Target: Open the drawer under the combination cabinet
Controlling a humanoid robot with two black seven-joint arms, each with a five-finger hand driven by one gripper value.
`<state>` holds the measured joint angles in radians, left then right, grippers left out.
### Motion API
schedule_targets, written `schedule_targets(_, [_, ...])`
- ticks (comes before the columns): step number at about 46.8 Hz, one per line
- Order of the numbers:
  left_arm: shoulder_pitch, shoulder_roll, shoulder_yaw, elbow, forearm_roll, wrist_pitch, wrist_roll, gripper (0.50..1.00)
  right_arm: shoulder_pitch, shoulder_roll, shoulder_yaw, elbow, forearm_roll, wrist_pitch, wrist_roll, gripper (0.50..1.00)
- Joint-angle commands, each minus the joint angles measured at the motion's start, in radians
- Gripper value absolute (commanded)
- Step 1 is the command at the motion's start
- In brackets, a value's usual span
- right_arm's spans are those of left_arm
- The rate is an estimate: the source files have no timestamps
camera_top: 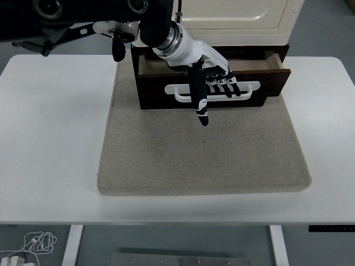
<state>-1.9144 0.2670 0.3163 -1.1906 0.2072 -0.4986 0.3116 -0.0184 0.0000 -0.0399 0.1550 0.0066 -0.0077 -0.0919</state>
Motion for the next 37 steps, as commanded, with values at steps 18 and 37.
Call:
schedule_targets(18, [0.000,0.011,-0.003,0.008,0.000,0.018,-0.002,1.000,0.000,0.000,0.000,0.000,-0.001,0.000,0.000,0.928])
schedule_targets(37, [-0.003,0.011,0.000,0.003,0.001,0.011,0.001,1.000,0.000,0.000,0.000,0.000,-0.001,0.000,0.000,0.928])
